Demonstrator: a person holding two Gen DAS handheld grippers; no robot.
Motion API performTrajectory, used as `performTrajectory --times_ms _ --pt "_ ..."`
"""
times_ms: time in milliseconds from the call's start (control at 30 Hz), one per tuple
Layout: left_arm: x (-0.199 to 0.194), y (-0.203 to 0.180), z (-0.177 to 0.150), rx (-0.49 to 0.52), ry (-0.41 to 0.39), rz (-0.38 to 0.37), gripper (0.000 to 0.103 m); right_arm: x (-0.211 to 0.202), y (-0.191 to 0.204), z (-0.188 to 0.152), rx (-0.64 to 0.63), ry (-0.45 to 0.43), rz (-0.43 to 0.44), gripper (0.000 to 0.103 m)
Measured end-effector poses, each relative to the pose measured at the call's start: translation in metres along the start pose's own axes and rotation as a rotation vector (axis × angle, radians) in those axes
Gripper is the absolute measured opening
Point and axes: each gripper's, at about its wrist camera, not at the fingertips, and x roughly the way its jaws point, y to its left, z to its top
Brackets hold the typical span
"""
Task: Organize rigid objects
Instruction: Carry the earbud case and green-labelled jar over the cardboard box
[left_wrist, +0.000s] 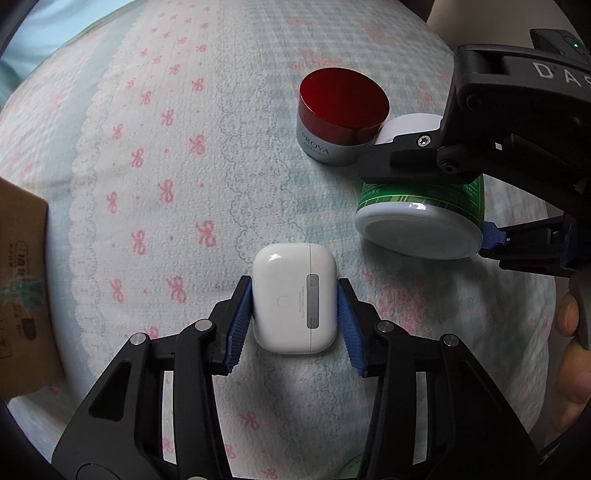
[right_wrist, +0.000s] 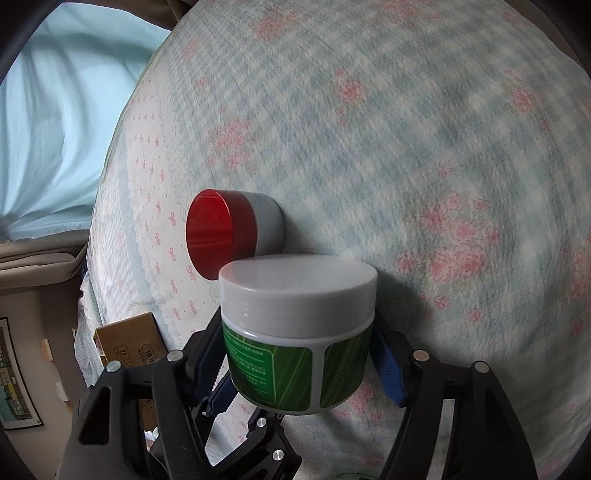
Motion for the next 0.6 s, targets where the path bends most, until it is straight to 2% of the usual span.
performTrajectory --times_ms 300,600 --pt "-0.012 0.015 -0.002 -0.040 0.004 -0.040 0.041 -0.006 -0.003 -0.003 0.025 -0.013 0.006 0.066" --pt "-0.054 0.026 0.003 -0.050 -0.036 -0.058 0.041 -0.038 0.010 -0.018 0.026 -0.049 0.026 0.066"
